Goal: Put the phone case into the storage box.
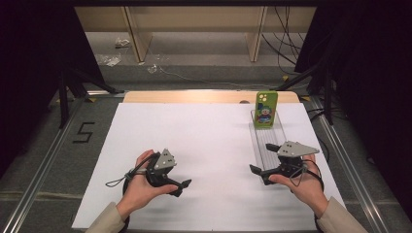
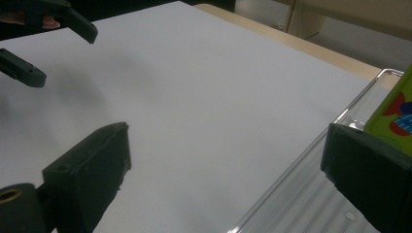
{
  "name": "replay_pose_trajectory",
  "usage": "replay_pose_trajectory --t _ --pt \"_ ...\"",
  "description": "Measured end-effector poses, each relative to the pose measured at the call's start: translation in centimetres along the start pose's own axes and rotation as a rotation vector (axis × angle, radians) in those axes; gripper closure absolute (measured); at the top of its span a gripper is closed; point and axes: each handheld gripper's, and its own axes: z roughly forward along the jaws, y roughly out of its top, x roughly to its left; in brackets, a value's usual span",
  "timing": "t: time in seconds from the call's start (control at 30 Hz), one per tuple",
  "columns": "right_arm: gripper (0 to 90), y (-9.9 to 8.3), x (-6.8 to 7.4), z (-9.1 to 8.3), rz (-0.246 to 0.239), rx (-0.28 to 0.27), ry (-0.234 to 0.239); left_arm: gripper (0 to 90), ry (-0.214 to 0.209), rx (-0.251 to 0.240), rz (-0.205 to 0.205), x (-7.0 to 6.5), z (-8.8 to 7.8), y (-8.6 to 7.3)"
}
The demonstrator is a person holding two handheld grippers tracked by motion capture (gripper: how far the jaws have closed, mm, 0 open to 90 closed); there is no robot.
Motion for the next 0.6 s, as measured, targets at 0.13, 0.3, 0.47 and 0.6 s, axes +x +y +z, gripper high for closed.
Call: replay_pose_trajectory --t 0.13,0.3,0.47,0.6 --pt "5.3 -0.14 0.07 -0.07 0.000 0.000 0.002 0.0 0.000 -0.001 0.001 -0.01 -0.02 0.02" --pt "5.7 -0.25 0.18 -0.21 -0.003 0.000 0.002 0.0 -0.002 0.000 0.002 -0.03 0.05 -0.01" --pt "6.0 -0.39 0.21 -0.29 -0.002 0.001 0.005 0.0 -0.001 -0.001 0.002 -0.03 0.00 0.01" --pt "6.2 -0.44 0.30 -0.27 -0.001 -0.001 0.007 0.0 -0.001 -0.002 0.002 0.02 -0.02 0.02"
